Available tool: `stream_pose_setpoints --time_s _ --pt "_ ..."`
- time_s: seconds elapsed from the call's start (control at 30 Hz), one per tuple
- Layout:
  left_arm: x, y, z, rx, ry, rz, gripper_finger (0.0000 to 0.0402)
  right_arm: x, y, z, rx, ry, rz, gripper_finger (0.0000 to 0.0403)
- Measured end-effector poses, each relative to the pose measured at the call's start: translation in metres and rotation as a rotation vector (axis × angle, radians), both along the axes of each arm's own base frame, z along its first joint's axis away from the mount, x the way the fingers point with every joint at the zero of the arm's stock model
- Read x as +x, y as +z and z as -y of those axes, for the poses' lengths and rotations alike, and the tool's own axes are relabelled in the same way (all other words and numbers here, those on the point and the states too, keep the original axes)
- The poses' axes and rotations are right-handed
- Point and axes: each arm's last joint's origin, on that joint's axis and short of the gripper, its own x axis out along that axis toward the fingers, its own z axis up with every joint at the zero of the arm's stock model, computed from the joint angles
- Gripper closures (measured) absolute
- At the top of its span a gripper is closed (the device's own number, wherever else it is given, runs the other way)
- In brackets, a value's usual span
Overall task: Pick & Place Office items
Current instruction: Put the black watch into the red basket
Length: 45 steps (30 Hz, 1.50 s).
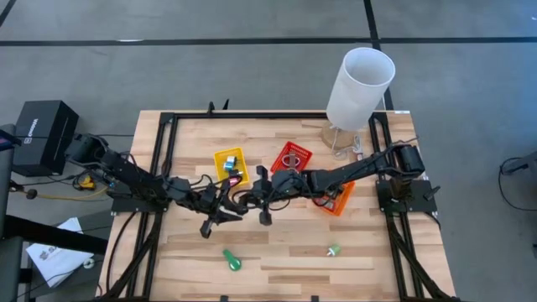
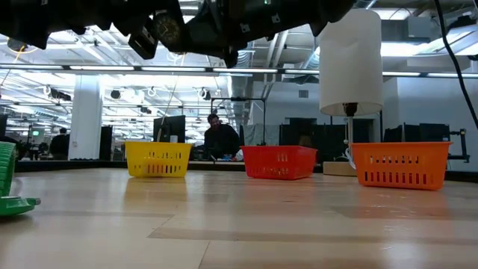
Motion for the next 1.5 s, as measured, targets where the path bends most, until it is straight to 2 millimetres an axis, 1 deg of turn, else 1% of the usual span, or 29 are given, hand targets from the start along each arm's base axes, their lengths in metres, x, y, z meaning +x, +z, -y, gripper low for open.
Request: stream_pose_setpoints --time_s 0.17,0.27,0.4,0.6,0.7,0.8,0.97,1.03,1.13,1.2,1.27,1.37,1.5 --pt "0.000 -0.004 -0.001 0.008 0.042 -0.038 0.0287 -0.001 -0.003 0.004 -0.016 -0.028 -0.034 0.0396" --pt "0.001 -0.007 -0.002 0.021 0.092 -0.072 0.0267 -0.001 -0.005 0.008 -0.019 -0.040 -0.056 0.0393" --pt "0.001 -0.013 -0.005 0.046 0.176 -0.128 0.0247 -0.005 0.002 0.011 -0.019 -0.050 -0.066 0.0387" --pt "0.000 -0.016 -0.006 0.060 0.210 -0.156 0.0232 -0.020 0.014 0.014 -0.066 -0.124 -0.145 0.0397" --pt "0.000 -0.016 -0.006 0.057 0.212 -0.157 0.0231 -0.033 0.021 0.017 -0.124 -0.208 -0.232 0.0390" --pt "0.000 -0.016 -0.006 0.036 0.212 -0.162 0.0231 -0.048 0.025 0.021 -0.208 -0.350 -0.323 0.0391" --pt "0.000 -0.016 -0.006 0.035 0.212 -0.162 0.0231 -0.070 0.024 0.033 -0.294 -0.599 -0.461 0.0398" --pt "0.000 -0.016 -0.006 0.035 0.212 -0.162 0.0231 -0.075 0.020 0.041 -0.295 -0.687 -0.499 0.0395" --pt "0.000 -0.016 -0.006 0.035 0.212 -0.162 0.0231 -0.074 0.006 0.055 -0.269 -0.755 -0.549 0.0391" --pt "0.000 -0.016 -0.006 0.035 0.212 -0.162 0.0231 -0.074 -0.005 0.063 -0.263 -0.767 -0.596 0.0390" --pt "0.000 -0.016 -0.006 0.035 0.212 -0.162 0.0231 -0.067 -0.014 0.071 -0.240 -0.772 -0.604 0.0392" --pt "0.000 -0.016 -0.006 0.035 0.212 -0.162 0.0231 -0.065 -0.033 0.081 -0.255 -0.785 -0.680 0.0393" --pt "0.001 -0.016 -0.007 0.036 0.216 -0.163 0.0231 -0.063 -0.044 0.091 -0.227 -0.778 -0.724 0.0385"
